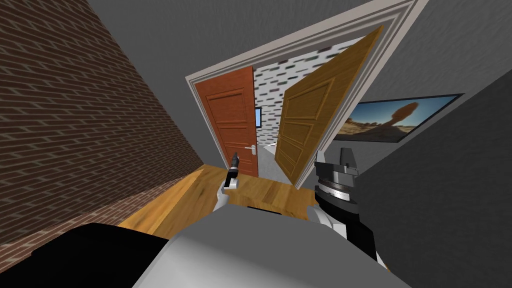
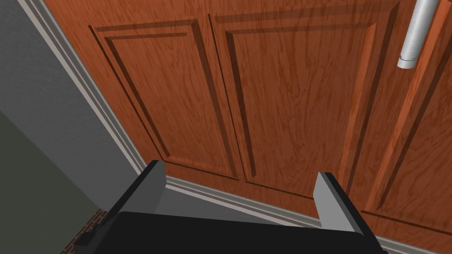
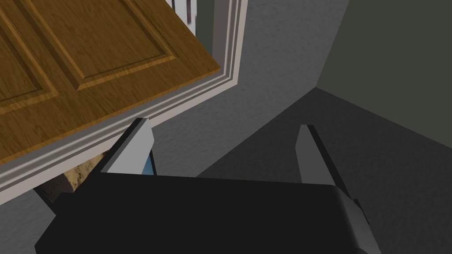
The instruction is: Push the door open
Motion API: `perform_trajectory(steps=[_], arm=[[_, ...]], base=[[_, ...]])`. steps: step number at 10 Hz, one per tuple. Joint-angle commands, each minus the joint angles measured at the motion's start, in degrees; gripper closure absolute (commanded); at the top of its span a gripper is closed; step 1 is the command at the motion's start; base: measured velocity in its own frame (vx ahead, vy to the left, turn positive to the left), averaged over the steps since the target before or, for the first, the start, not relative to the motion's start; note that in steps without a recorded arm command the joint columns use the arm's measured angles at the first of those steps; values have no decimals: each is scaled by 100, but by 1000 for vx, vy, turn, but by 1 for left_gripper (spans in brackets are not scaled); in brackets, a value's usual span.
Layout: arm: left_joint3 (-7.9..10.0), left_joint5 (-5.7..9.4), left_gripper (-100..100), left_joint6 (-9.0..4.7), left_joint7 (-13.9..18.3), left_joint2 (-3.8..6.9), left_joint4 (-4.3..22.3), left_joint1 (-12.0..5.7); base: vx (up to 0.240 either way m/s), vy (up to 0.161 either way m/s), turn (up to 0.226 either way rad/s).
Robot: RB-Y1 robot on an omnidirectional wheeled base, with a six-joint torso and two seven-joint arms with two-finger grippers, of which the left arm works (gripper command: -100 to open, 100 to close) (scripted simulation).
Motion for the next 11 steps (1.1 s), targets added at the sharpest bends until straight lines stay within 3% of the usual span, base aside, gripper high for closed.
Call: perform_trajectory(steps=[1,2,3,6,7,11], arm=[[45,-16,-100,53,-14,-38,286,-188],[77,-24,-100,89,-19,-57,472,-313],[77,-24,-100,89,-19,-57,541,-313],[169,-47,-100,191,-32,-126,1128,-672],[169,-47,-100,191,-32,-126,1154,-672],[281,-75,-100,316,-49,-231,1901,-1109]], base=[[46,96,-164],[52,113,-133],[43,78,-74],[39,88,-134],[34,87,-52],[55,93,-124]])
